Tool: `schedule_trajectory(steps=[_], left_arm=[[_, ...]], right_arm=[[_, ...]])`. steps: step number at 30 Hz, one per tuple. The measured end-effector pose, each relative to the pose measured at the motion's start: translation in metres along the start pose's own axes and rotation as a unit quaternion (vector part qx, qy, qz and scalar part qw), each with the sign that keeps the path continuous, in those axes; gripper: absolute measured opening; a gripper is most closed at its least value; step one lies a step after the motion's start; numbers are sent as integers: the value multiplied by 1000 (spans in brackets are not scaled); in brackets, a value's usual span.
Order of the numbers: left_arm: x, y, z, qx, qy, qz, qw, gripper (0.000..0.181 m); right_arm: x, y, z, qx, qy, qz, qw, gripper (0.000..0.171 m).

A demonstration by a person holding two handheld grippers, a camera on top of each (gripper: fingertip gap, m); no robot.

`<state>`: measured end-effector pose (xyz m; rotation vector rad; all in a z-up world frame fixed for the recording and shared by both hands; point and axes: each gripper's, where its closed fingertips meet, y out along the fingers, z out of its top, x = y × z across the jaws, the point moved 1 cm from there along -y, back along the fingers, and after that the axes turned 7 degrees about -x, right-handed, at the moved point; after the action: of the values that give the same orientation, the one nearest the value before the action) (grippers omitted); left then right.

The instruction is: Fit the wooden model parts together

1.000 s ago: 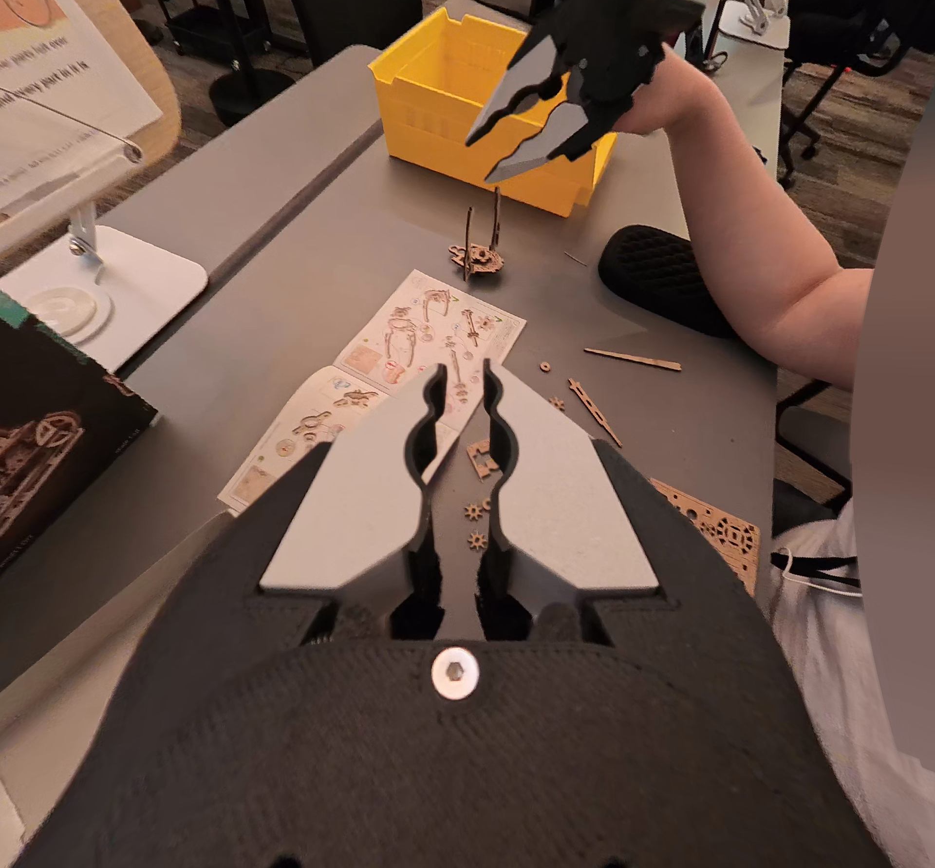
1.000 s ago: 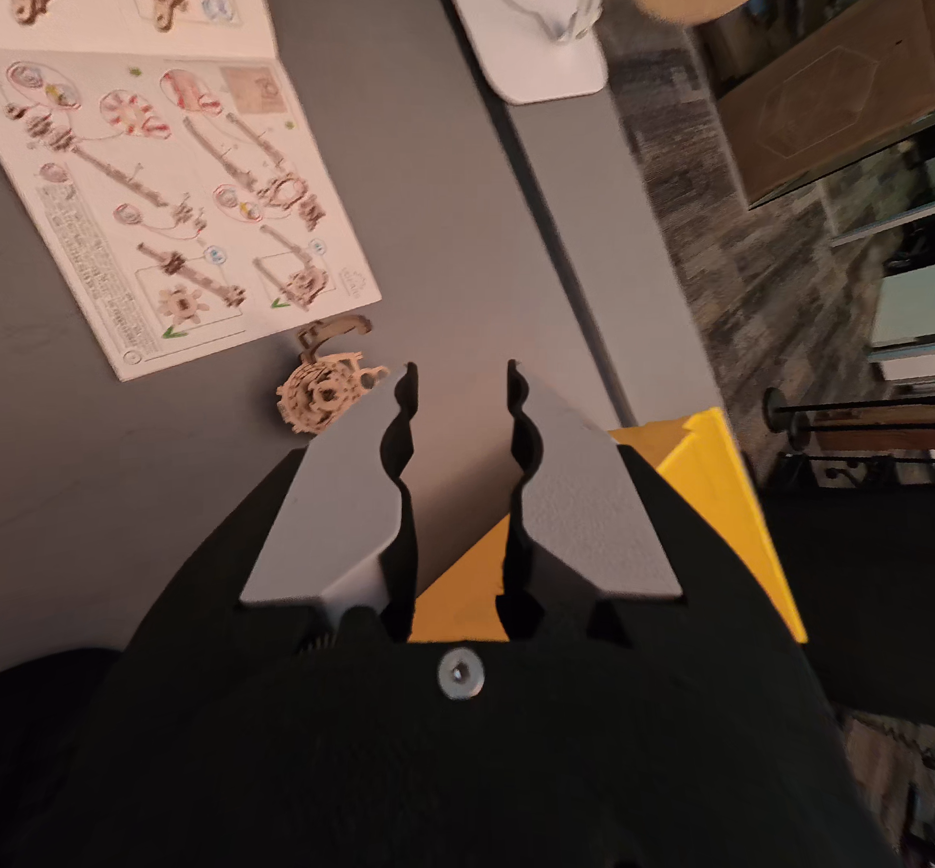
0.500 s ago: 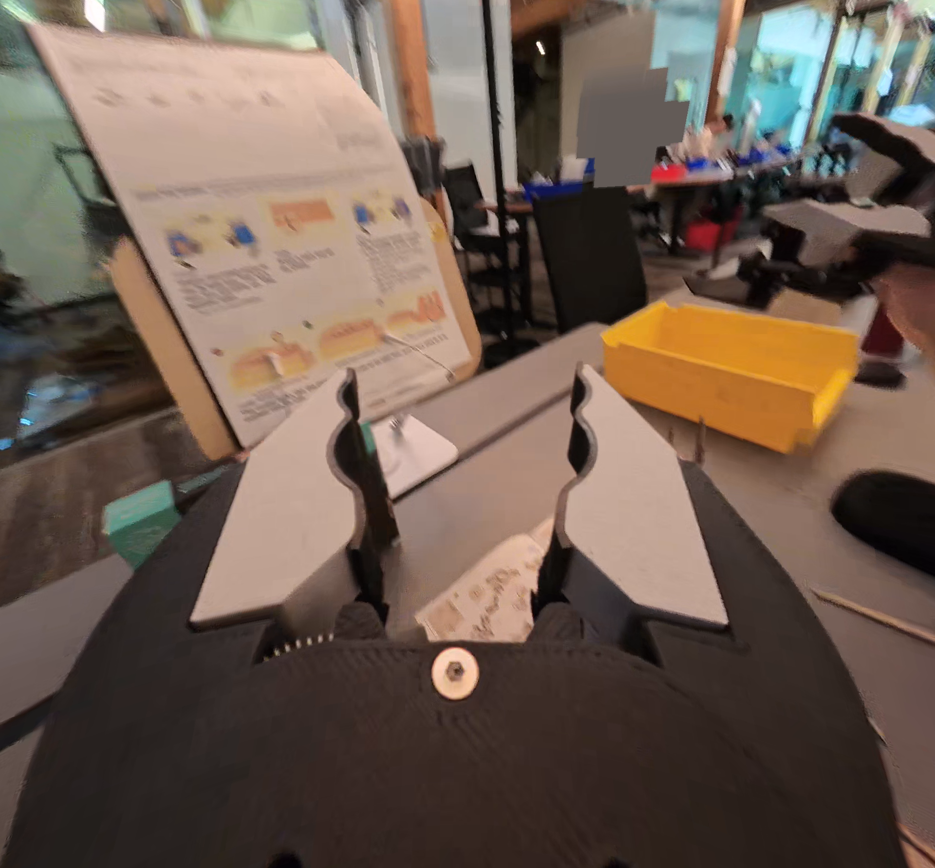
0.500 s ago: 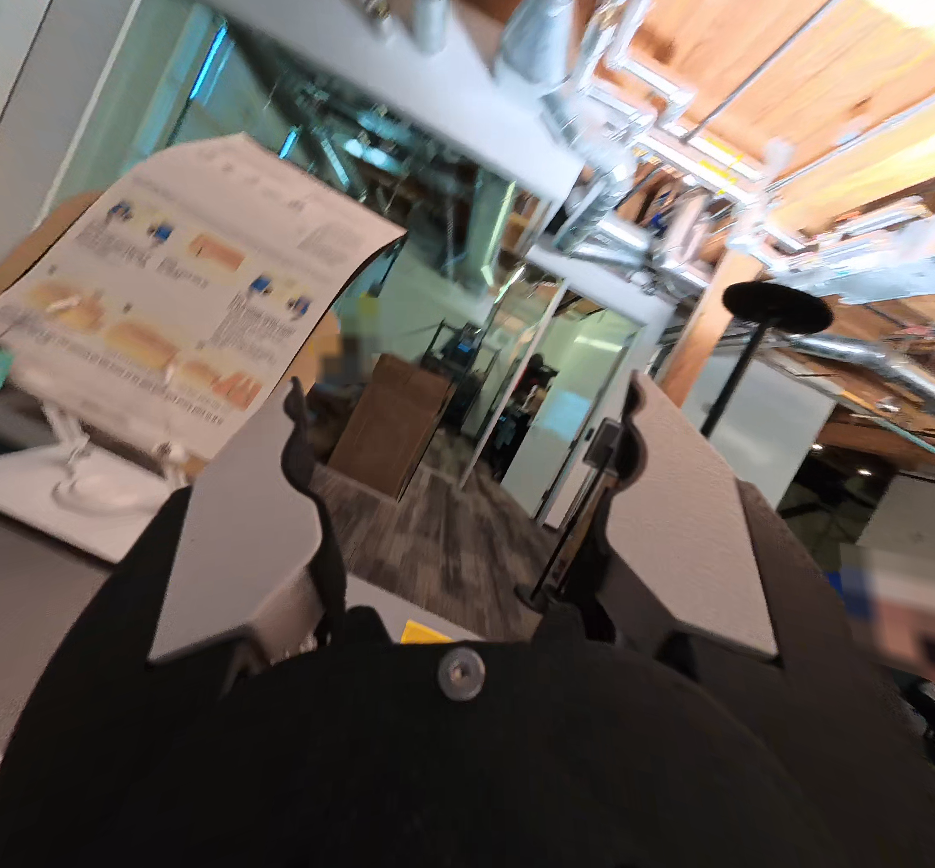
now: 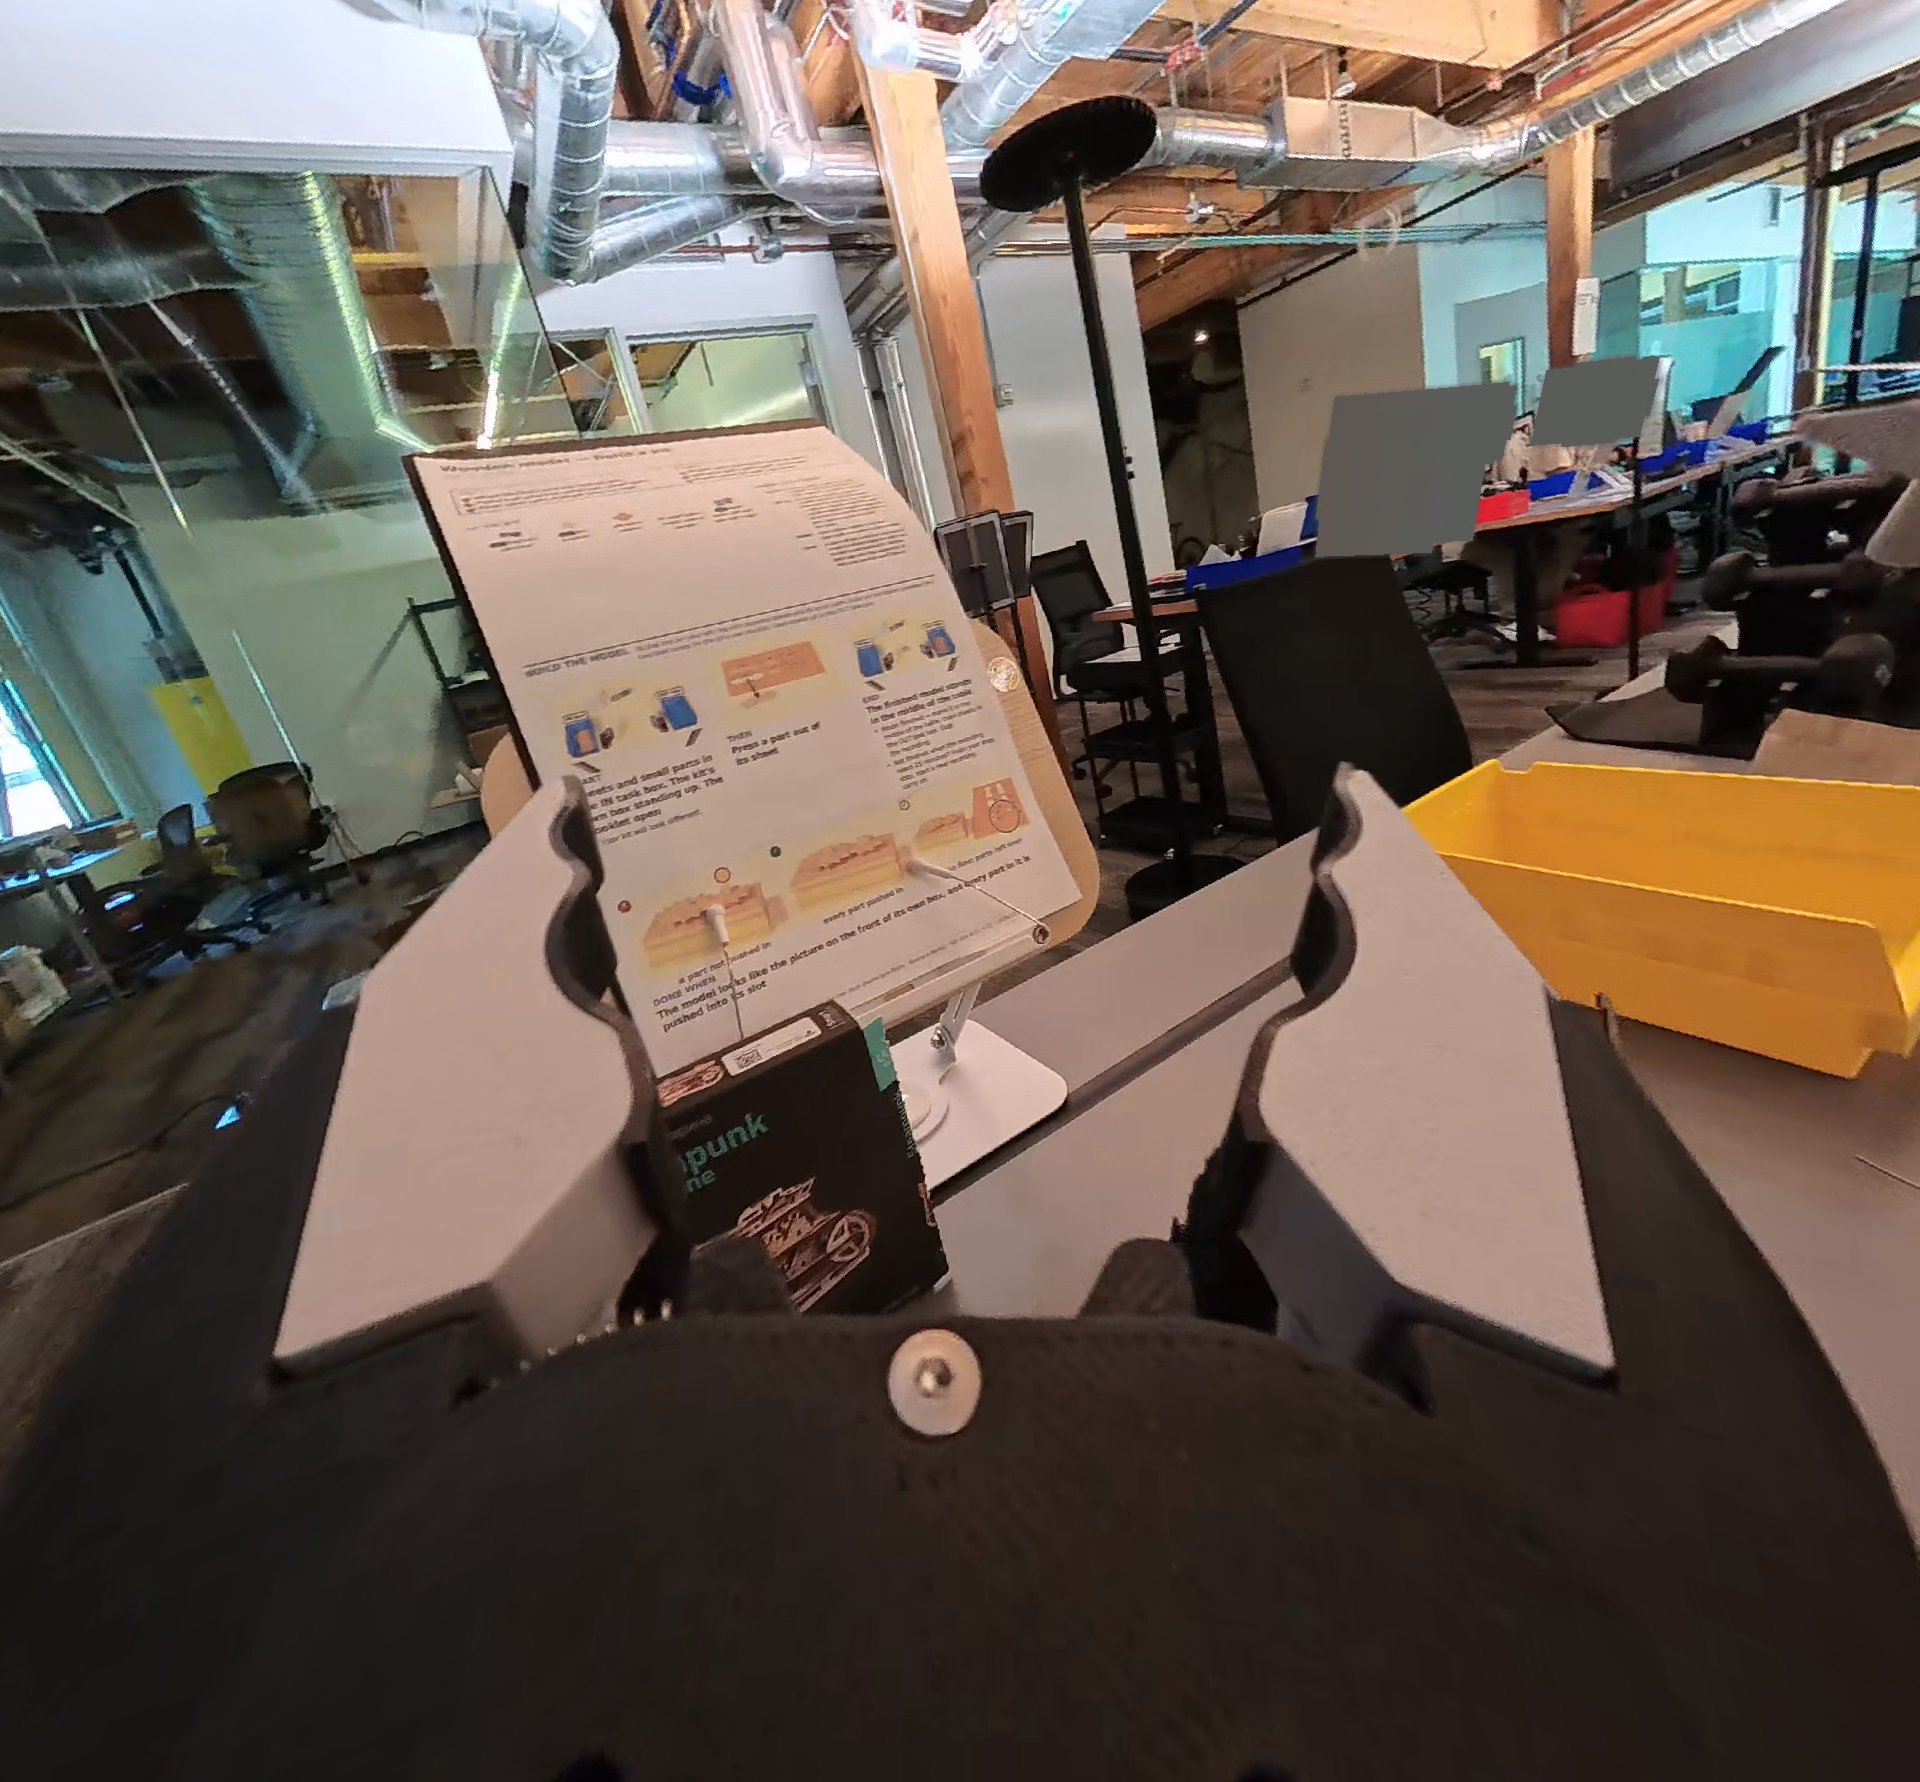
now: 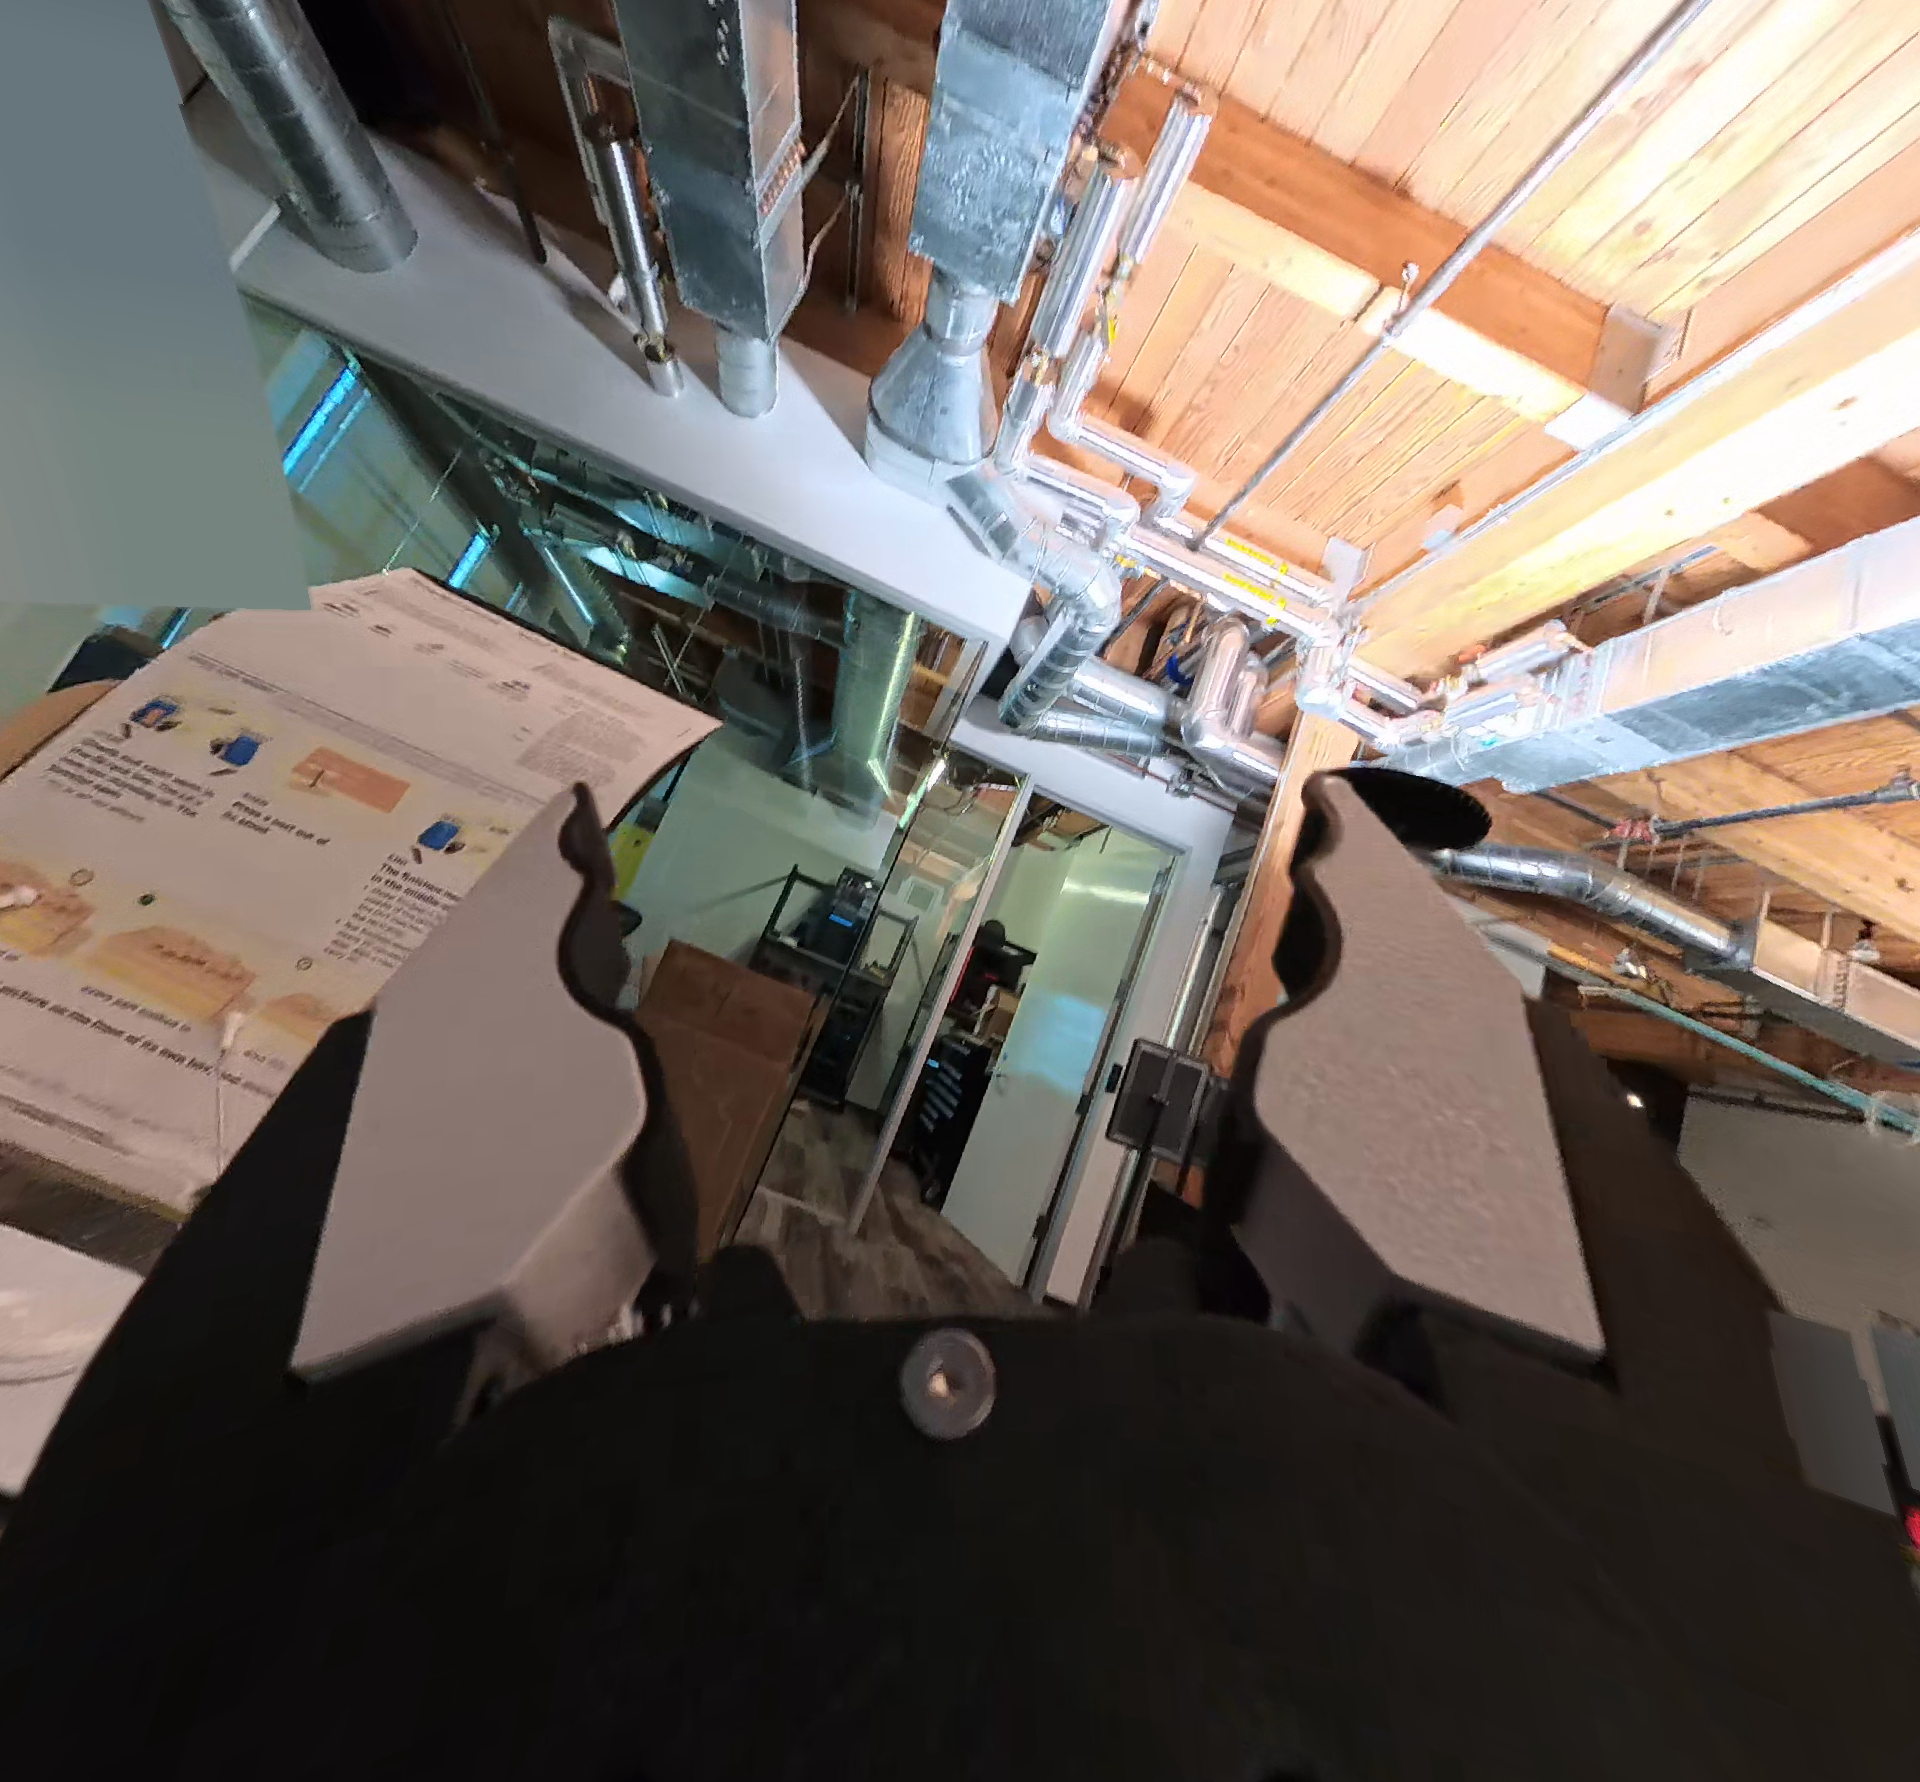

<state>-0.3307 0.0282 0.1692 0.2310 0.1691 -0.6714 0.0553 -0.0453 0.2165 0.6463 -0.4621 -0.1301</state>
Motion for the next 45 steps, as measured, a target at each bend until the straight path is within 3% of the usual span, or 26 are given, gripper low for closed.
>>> schedule_trajectory(steps=[4,6,10,12,15,17,18,21,25,27,29,32,33,34,35,36,41,45], left_arm=[[3,-2,1,2,-5,-11,1000,124],[8,-3,2,6,-11,-34,999,108],[14,-4,2,5,-25,-63,998,89],[19,-4,0,0,-14,-78,997,69],[23,-5,-3,-10,2,-82,997,50],[30,-10,-3,-4,26,-98,995,10],[35,-13,-1,6,36,-111,993,0],[36,-16,4,20,38,-107,993,0],[37,-13,-1,6,35,-109,993,0],[36,-12,-1,5,24,-108,994,10],[36,-9,-4,-5,9,-111,994,34],[37,-5,-9,-20,-6,-113,993,54],[38,-4,-10,-23,-8,-117,993,54],[39,-4,-11,-24,-9,-123,992,51],[42,-6,-11,-26,-8,-133,991,38],[46,-8,-11,-27,-5,-148,989,5],[49,-9,-12,-32,-8,-159,987,0],[47,-7,-15,-38,-17,-156,987,0]], right_arm=[[-14,-6,8,26,-4,45,999,89],[-22,-6,6,22,-8,66,998,73],[-36,-5,2,15,-38,90,995,58],[-51,-7,2,20,-56,125,990,45],[-66,-10,-4,6,-83,159,984,0],[-74,-10,-8,-4,-86,183,979,0],[-76,-9,-11,-14,-82,190,978,0],[-91,-8,-21,-34,-66,243,967,0],[-103,-6,-29,-45,-44,273,960,33],[-112,-7,-31,-52,-40,297,953,48],[-121,-8,-35,-59,-42,317,946,64],[-136,-11,-42,-72,-54,347,933,72],[-144,-14,-47,-84,-56,370,924,72],[-158,-23,-56,-107,-62,413,902,61],[-174,-41,-66,-134,-77,481,863,11],[-187,-58,-73,-150,-90,535,827,0],[-213,-80,-83,-158,-104,600,777,0],[-222,-101,-96,-197,-83,656,724,13]])
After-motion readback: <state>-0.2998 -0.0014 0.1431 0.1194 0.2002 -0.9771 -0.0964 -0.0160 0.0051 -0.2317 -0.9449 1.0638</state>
